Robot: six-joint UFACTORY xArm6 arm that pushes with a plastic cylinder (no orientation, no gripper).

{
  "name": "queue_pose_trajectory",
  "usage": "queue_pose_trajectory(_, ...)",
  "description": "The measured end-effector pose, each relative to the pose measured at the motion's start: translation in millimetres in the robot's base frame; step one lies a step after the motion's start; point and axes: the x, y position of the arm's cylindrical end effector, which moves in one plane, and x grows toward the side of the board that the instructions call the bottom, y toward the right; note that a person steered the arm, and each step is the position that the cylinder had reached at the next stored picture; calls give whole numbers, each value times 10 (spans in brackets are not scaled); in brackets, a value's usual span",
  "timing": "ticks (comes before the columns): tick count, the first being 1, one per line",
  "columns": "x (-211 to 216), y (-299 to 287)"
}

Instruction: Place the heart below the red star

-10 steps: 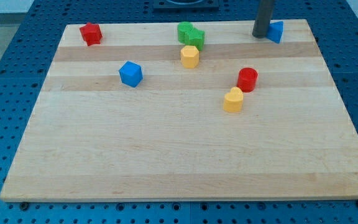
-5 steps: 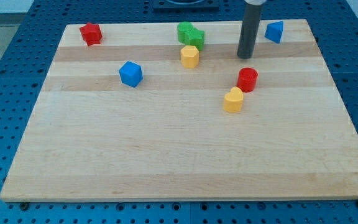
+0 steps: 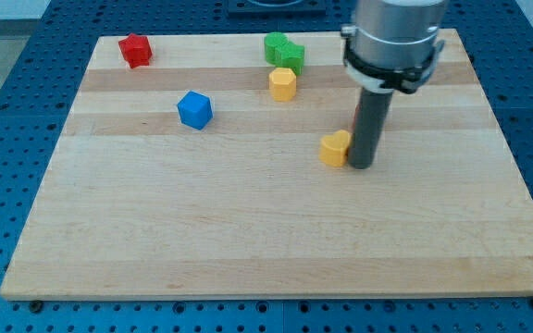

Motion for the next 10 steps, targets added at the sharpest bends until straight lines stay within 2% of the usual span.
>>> queue_pose_trajectory(4, -400, -241)
queue_pose_trajectory(8, -455, -1251)
queue_pose_trajectory(10, -597, -1275)
